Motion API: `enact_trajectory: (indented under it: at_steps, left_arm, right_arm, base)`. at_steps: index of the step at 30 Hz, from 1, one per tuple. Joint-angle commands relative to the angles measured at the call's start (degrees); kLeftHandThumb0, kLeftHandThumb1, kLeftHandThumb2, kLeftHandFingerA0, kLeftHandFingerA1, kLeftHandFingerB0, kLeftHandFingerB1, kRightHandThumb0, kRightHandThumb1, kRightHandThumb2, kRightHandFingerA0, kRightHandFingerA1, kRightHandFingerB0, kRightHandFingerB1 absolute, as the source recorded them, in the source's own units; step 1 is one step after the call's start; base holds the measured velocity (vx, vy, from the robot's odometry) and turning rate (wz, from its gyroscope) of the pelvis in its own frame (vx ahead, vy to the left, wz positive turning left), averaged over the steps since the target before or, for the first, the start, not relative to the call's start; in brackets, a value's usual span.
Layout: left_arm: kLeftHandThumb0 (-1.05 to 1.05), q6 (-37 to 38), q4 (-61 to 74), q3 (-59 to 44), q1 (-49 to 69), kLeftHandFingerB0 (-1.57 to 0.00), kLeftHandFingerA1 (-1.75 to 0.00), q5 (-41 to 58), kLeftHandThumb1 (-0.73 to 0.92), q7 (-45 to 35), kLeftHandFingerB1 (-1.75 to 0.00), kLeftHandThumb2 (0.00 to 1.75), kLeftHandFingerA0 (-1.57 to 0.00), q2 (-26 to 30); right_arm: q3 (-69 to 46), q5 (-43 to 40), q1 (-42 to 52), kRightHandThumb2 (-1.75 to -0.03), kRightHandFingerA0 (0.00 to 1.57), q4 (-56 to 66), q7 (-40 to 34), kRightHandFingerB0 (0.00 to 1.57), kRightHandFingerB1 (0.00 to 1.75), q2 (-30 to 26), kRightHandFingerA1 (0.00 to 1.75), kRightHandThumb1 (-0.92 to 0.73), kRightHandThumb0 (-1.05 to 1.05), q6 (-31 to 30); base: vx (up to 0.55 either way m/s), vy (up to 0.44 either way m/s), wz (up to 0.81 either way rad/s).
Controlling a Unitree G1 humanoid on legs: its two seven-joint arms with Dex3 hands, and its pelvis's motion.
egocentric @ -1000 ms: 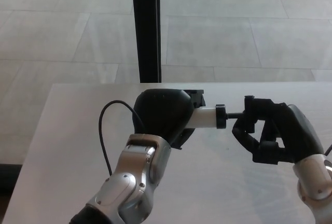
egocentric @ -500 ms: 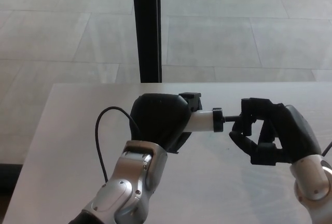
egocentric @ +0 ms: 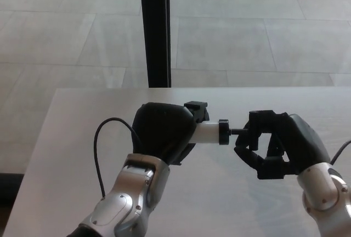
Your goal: The robot uses its left hand to lift the air pump kept on the middle of the desk and use the right hand to pull out the handle
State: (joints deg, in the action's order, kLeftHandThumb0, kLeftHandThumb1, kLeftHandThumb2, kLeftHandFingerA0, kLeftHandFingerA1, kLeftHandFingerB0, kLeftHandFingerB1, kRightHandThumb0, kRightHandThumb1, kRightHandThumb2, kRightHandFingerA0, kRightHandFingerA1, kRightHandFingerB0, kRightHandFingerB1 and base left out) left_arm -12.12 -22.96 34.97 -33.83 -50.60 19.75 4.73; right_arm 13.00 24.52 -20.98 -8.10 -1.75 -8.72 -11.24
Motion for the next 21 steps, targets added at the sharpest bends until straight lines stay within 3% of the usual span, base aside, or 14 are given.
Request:
enact_trajectory:
  at_steps: [1,2,3,6,10,11,12,13,15,16,17,18,19,21]
  left_arm:
    - [-0.31,3.53,-2.02,1.1,-0.02,-0.86,-1.63,-2.09,0.62,3.09,-0.86,0.72,-0.9,1.84]
    - [-0.31,3.6,-2.13,1.15,-0.06,-0.86,-1.63,-2.12,0.62,3.23,-0.86,0.72,-0.9,1.87]
    - [-0.26,3.81,-2.3,1.09,-0.07,-0.88,-1.65,-1.98,0.59,3.53,-0.94,0.83,-0.95,1.81]
    - [-0.24,5.77,-3.45,0.87,-0.11,-0.93,-1.65,-1.6,0.53,6.6,-0.93,0.9,-0.97,1.61]
    - [-0.21,7.22,-4.77,0.99,-0.53,-0.93,-1.65,-1.94,0.5,9.37,-0.93,0.9,-0.96,1.62]
    - [-0.26,8.17,-4.94,0.85,-0.89,-0.89,-1.67,-1.6,0.57,9.9,-0.91,0.79,-0.96,1.62]
    - [-0.3,8.15,-5.14,1.14,-1.0,-0.9,-1.68,-2.32,0.57,10.97,-0.9,0.7,-0.92,1.81]
    - [-0.42,7.66,-5.21,1.54,-1.15,-0.86,-1.34,-3.24,0.43,11.31,-0.9,0.92,-1.19,2.05]
    - [-0.42,7.03,-5.29,1.98,-1.39,-0.86,-1.34,-4.08,0.43,11.33,-0.9,0.92,-1.19,2.35]
    - [-0.44,7.07,-5.61,2.81,-1.55,-0.92,-1.66,-5.38,0.6,12.47,-0.85,0.58,-0.92,3.04]
    - [-0.38,7.88,-6.3,2.82,-1.41,-0.89,-1.33,-5.19,0.4,14.3,-0.87,0.9,-1.19,3.06]
    - [-0.38,8.09,-6.56,2.84,-1.42,-0.89,-1.33,-5.13,0.4,14.7,-0.87,0.9,-1.19,3.05]
    - [-0.34,8.72,-7.13,2.94,-1.32,-0.93,-1.64,-5.19,0.55,16.33,-0.8,0.69,-0.91,3.03]
    - [-0.3,8.71,-7.99,3.67,-1.69,-0.94,-1.66,-6.51,0.55,18.93,-0.78,0.75,-0.92,3.33]
  right_arm:
    - [2.72,2.95,-2.08,-0.96,1.16,3.36,6.03,0.91,1.09,-0.1,1.55,-0.5,-0.28,-11.56]
    - [2.87,3.03,-2.12,-0.96,1.16,3.56,6.2,0.91,1.09,-0.06,1.55,-0.5,-0.28,-12.14]
    - [2.92,2.91,-2.11,-0.9,0.99,3.61,6.26,0.88,1.14,0.01,1.66,-0.59,-0.27,-12.29]
    - [3.5,2.69,-1.96,-0.77,1.0,3.6,6.53,0.88,1.24,0.4,1.68,-0.65,-0.31,-13.3]
    - [3.49,2.01,-1.97,-0.84,1.0,3.71,7.04,0.9,1.25,0.64,1.66,-0.6,-0.31,-14.49]
    - [2.95,1.38,-2.24,-0.84,0.99,3.95,7.83,0.85,0.9,0.47,1.63,-0.6,-0.29,-15.37]
    - [2.65,0.95,-2.31,-0.88,1.0,3.92,8.08,0.9,0.87,0.49,1.6,-0.56,-0.26,-15.45]
    - [2.27,0.75,-2.49,-0.87,1.0,4.02,8.2,0.91,0.8,0.59,1.55,-0.55,-0.25,-16.09]
    - [1.87,0.74,-2.81,-0.87,1.0,4.19,8.35,0.91,0.8,0.8,1.55,-0.55,-0.25,-17.2]
    - [0.76,-0.29,-3.04,-0.97,0.99,4.07,8.55,0.86,1.02,1.14,1.57,-0.56,-0.24,-17.61]
    - [0.29,-0.55,-3.52,-1.09,0.99,4.48,9.06,0.88,1.07,1.36,1.65,-0.52,-0.25,-18.74]
    - [0.48,-0.07,-3.8,-1.09,0.99,4.73,9.35,0.88,1.07,1.15,1.65,-0.52,-0.25,-19.39]
    - [0.16,-0.37,-3.83,-1.14,0.98,4.86,9.53,0.9,1.12,0.89,1.7,-0.5,-0.22,-18.69]
    - [-0.03,-0.24,-4.41,-1.03,0.98,5.22,10.11,0.9,1.1,0.6,1.71,-0.54,-0.25,-19.94]
  base:
    - [0.0,0.0,0.0]
    - [0.0,0.0,0.0]
    - [0.0,0.0,0.0]
    - [0.0,0.0,0.0]
    - [0.0,0.0,0.0]
    - [0.0,0.0,0.0]
    - [0.0,0.0,0.0]
    - [0.0,0.0,0.0]
    - [0.0,0.0,0.0]
    - [0.0,0.0,0.0]
    - [0.0,0.0,0.0]
    - [0.0,0.0,0.0]
    - [0.0,0.0,0.0]
    - [0.0,0.0,0.0]
